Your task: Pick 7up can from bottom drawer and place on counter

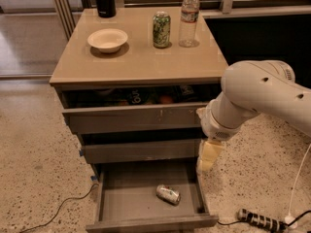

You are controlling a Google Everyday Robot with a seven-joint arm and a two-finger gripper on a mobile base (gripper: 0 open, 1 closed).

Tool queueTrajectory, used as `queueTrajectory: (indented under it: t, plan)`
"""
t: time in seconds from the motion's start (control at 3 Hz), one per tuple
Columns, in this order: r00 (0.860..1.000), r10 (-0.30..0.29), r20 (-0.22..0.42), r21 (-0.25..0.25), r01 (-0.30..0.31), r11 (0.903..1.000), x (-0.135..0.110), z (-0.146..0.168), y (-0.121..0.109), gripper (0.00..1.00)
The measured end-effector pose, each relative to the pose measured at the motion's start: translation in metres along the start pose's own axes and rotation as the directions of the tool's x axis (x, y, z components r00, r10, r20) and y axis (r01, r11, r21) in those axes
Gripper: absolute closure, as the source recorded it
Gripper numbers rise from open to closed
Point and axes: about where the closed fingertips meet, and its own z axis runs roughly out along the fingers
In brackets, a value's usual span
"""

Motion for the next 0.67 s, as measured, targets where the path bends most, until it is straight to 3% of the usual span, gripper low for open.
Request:
queueTrajectory:
  t: [0.33,0.67]
  plan:
    - [0.998,0.055,0.006,-0.091,-0.054,0.9944,0.022,0.053,0.021,0.0]
    - [0.996,0.089,0.03,-0.13,-0.084,0.988,0.032,0.087,0.033,0.0]
